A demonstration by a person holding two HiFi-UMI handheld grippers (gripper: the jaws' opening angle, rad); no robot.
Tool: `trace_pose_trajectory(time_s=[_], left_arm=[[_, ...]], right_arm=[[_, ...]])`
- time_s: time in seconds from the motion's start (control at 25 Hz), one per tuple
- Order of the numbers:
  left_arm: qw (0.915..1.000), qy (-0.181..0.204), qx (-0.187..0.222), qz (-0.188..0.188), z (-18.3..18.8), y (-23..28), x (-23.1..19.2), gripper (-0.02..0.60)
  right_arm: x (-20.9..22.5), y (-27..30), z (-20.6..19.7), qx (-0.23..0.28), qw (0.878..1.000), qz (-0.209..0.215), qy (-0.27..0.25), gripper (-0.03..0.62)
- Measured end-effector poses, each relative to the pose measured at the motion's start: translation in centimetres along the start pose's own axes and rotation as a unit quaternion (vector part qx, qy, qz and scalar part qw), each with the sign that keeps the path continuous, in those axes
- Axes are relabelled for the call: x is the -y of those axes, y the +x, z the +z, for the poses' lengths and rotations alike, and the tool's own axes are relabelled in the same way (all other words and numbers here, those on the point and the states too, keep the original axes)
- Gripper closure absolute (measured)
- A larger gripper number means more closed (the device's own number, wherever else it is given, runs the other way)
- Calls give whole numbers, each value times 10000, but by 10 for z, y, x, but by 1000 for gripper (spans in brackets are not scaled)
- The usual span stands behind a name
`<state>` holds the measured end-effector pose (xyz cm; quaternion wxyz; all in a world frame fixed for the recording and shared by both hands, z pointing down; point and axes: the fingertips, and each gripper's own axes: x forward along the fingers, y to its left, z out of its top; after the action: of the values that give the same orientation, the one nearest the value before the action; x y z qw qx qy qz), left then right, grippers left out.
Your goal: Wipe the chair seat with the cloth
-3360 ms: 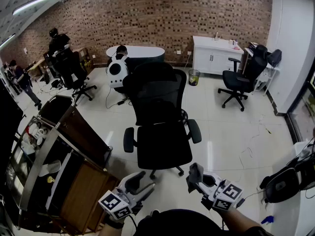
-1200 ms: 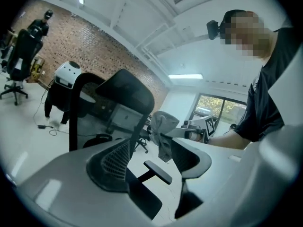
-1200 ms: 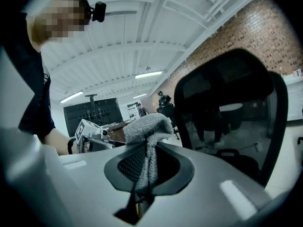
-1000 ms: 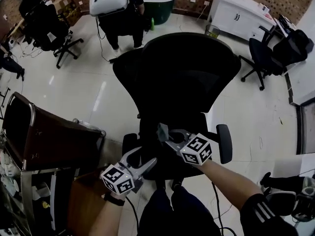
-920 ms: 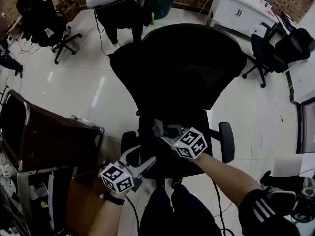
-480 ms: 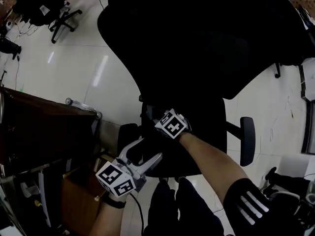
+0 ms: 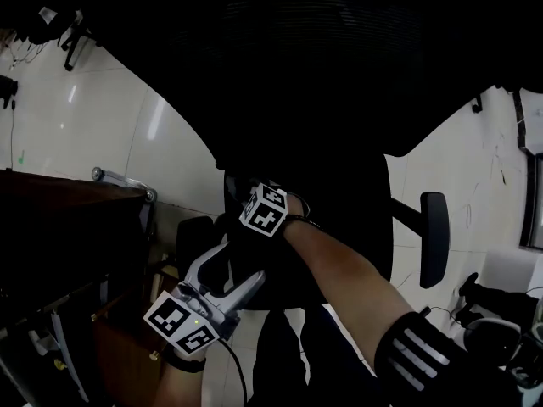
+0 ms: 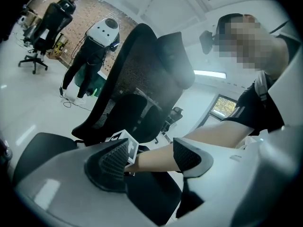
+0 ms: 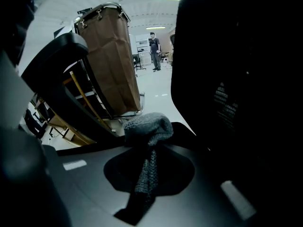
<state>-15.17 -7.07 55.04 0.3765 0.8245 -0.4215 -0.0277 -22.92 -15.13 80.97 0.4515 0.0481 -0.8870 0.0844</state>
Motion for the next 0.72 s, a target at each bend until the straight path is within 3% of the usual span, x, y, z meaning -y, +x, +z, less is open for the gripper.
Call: trace_pose_trajectory(time_s=[0.16, 0.36, 0.56, 0.72], left_arm=[[9999, -47, -86, -31, -9, 11, 1, 261], [9994, -95, -253, -226, -18, 33, 19, 261], [9989, -84, -330, -314, -20, 48, 24, 261], [9988, -20, -380, -320, -20, 54, 27, 261]], right_arm=[[19, -13, -35, -245, 9994, -224, -90, 563], [68, -59, -122, -889, 9939, -647, -1, 563], [122, -132, -207, -1174, 9826, -1222, 756, 563], [155, -176, -244, -1414, 9695, -1677, 1091, 563]])
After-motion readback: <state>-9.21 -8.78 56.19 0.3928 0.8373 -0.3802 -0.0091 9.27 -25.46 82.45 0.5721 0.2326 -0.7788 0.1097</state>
